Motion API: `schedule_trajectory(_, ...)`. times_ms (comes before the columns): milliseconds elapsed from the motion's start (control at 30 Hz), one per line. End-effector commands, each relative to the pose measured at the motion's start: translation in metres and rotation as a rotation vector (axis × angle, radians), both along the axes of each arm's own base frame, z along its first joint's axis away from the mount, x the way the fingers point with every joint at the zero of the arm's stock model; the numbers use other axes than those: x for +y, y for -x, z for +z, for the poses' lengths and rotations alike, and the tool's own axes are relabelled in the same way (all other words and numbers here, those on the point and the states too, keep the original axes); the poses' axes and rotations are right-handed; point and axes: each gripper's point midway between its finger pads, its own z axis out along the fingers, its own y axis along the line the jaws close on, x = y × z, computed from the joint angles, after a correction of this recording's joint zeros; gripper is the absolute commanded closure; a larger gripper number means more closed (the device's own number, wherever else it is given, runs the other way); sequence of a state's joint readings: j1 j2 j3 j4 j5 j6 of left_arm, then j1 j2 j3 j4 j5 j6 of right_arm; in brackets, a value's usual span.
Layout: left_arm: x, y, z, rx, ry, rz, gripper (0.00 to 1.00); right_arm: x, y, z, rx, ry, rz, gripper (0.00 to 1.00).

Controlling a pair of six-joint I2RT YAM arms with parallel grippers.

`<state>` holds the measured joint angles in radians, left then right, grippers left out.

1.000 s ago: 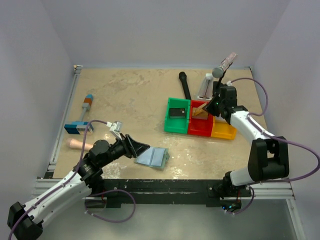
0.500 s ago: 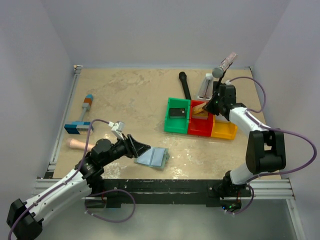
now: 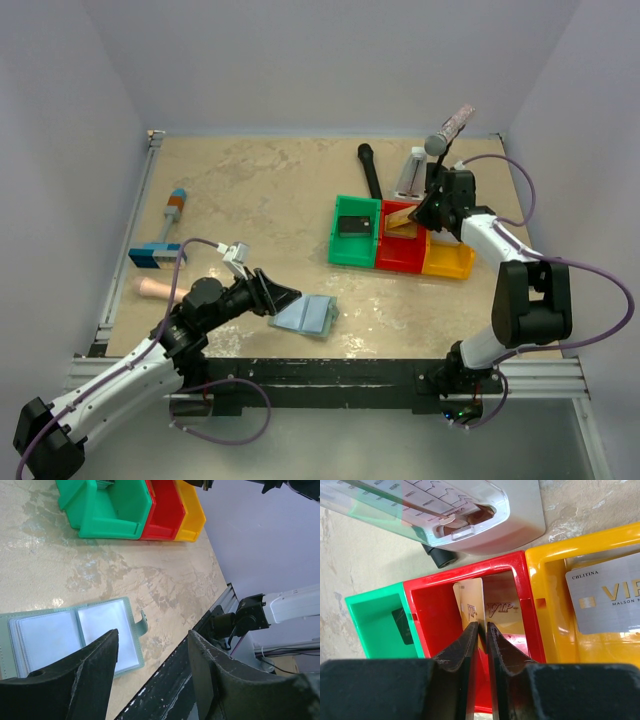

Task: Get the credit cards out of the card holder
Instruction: Place the credit card in the storage box.

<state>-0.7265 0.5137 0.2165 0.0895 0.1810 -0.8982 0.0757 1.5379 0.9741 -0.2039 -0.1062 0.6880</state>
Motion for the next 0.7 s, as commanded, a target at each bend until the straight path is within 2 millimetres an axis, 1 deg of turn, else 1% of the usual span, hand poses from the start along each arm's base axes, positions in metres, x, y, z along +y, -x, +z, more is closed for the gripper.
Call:
schedule_trajectory(0,-0.003,-0.002,0.021,-0.056,0.042,-0.013,0.38,-0.005,-0.011,0.023,-0.061,0.017,0.001,0.82)
schedule_trajectory(67,-0.004,-0.002,0.020,-0.052,0.041,-0.012,0.38,-0.004,-0.011,0.023,-0.058,0.020,0.003,0.78)
schedule_trajectory(367,-0.004,-0.003,0.020,-0.050,0.045,-0.013,0.38,-0.006,-0.012,0.028,-0.070,0.024,0.000,0.72)
schedule_trajectory(667,-0.004,-0.003,0.018,-0.046,0.044,-0.011,0.38,-0.011,-0.011,0.036,-0.081,0.054,-0.008,0.62)
